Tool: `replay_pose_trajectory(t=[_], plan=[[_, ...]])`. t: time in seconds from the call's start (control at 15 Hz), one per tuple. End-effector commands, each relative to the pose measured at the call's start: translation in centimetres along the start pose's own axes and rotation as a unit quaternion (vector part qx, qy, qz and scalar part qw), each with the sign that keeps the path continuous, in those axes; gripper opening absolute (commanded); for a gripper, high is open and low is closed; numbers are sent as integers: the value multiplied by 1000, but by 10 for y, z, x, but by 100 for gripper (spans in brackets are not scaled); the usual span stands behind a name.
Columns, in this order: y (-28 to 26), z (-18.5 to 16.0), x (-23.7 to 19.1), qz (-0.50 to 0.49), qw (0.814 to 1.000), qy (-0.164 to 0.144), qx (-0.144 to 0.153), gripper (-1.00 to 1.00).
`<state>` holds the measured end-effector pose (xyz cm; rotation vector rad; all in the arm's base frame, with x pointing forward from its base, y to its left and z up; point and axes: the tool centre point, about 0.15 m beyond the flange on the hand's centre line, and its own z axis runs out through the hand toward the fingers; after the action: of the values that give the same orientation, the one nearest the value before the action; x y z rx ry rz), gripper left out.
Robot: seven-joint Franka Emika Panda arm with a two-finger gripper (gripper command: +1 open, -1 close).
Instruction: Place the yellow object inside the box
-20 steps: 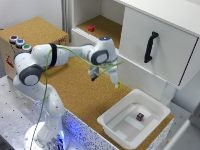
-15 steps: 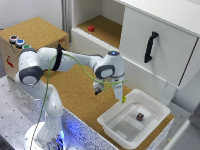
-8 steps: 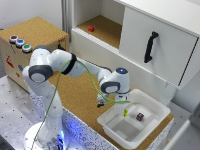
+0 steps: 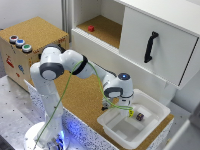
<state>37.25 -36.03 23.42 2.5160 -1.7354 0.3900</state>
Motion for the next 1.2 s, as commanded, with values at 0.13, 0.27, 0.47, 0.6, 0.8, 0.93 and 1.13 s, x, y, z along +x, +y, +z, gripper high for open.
replay_pose_trajectory(t=[0.13, 0.27, 0.47, 0.6, 0.8, 0.93, 1.13], plan=[[-8, -43, -19, 25, 999, 3, 26, 100], [-12, -71, -21, 23, 999, 20, 34, 100], [-18, -116, -25, 17, 997, 59, 50, 100], [-25, -142, -27, 5, 995, 77, 62, 100], [-56, -154, -45, -69, 994, 47, 65, 100], [-75, -145, -67, -115, 991, 17, 59, 100], [-108, -143, -107, -206, 978, 0, 46, 100]])
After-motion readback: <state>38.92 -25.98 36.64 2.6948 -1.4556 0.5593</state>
